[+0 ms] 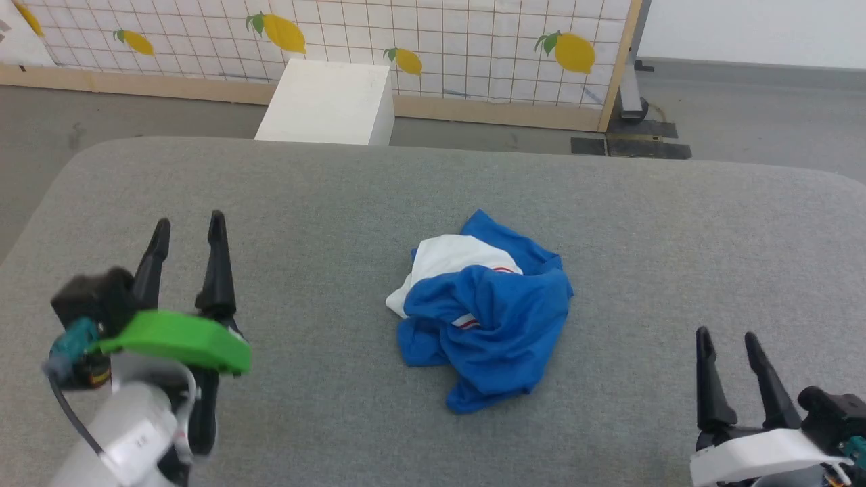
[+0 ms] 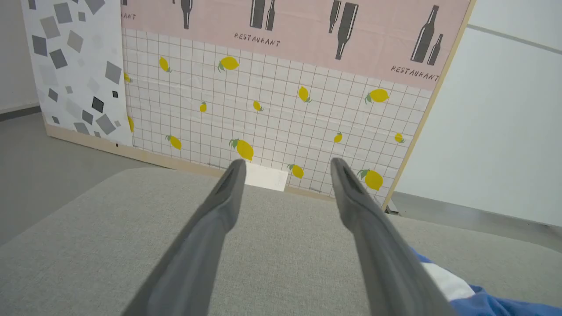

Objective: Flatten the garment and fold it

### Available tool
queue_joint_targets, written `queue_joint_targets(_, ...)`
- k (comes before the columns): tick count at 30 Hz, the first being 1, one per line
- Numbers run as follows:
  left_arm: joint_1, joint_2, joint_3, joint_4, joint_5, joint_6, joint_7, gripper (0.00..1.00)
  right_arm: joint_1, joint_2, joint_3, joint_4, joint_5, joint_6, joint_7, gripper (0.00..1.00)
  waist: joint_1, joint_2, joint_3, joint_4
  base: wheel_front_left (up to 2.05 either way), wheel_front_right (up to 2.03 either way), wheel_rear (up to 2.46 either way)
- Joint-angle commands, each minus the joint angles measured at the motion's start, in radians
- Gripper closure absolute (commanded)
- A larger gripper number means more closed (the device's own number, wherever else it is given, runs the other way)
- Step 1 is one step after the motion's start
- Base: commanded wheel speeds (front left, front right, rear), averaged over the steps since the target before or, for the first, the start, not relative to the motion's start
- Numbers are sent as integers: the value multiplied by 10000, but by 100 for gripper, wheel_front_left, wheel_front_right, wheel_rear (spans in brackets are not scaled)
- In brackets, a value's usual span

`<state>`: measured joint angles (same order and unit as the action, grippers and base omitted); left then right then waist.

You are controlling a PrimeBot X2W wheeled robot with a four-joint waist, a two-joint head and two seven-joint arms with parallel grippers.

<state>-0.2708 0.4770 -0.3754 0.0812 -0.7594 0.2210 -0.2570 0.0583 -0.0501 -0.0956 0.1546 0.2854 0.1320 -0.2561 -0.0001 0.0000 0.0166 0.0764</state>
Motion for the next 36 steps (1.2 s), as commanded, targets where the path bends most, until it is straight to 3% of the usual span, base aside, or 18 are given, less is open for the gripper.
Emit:
queue_joint_targets(1, 546, -258, 269, -253, 554, 30, -42, 0, 38, -1, 63, 191, 117, -13, -18, 0, 1, 0, 75, -6, 0, 0, 0)
queue_joint_targets(9, 1902, -1350, 1176, -790, 2386, -739, -45, 0, -954, -1, 474, 648, 228, -13, 1612, 0, 1, 0, 538, -68, 0, 0, 0)
queue_joint_targets(12, 1948, -1652, 1391, -680, 2759, -1061, -46, 0, -2008, -1, 755, 715, 68, -13, 3075, 0, 1, 0, 817, -38, 0, 0, 0)
queue_joint_targets(13, 1849, -1931, 1595, -612, 3019, -1334, -46, 0, -3174, -1, 1067, 916, -320, -13, 4635, 0, 1, 0, 1108, 102, 0, 0, 0)
queue_joint_targets(15, 1737, -2128, 1738, -550, 3180, -1575, -46, 0, -4041, -1, 1472, 1263, -671, -13, 6079, 0, 1, 0, 1333, 245, 0, 0, 0)
queue_joint_targets(20, 1490, -2571, 2041, -399, 3484, -2000, -46, 0, -5491, -1, 2424, 2327, -1756, -13, 8806, 0, 1, 0, 1805, 668, 0, 0, 0)
queue_joint_targets(23, 1352, -2815, 2220, -299, 3635, -2246, -47, 0, -5859, -1, 2788, 2925, -2085, -13, 9817, 0, 1, 0, 2033, 921, 0, 0, 0)
queue_joint_targets(27, 1235, -3103, 2508, -131, 3863, -2547, -47, 0, -5889, -1, 3064, 3423, -2024, -13, 10332, 0, 1, 0, 2187, 1134, 0, 0, 0)
queue_joint_targets(28, 1222, -3161, 2578, -84, 3942, -2616, -47, 0, -5860, -1, 3119, 3479, -1930, -13, 10347, 55, 1, 0, 2194, 1148, 0, 0, 0)
queue_joint_targets(29, 1218, -3199, 2632, -51, 4013, -2666, -47, 0, -5841, -1, 3170, 3491, -1849, -13, 10313, 82, 1, 0, 2189, 1144, 0, 0, 0)
queue_joint_targets(30, 1228, -3235, 2707, -16, 4102, -2716, -47, 0, -5840, -1, 3206, 3458, -1776, -13, 10194, 100, 1, 0, 2167, 1111, 0, 0, 0)
queue_joint_targets(36, 1363, -3382, 3075, 125, 4464, -2898, -47, 0, -5917, -1, 2497, 2517, -1241, -13, 8932, 100, 1, 0, 1755, 686, 0, 0, 0)
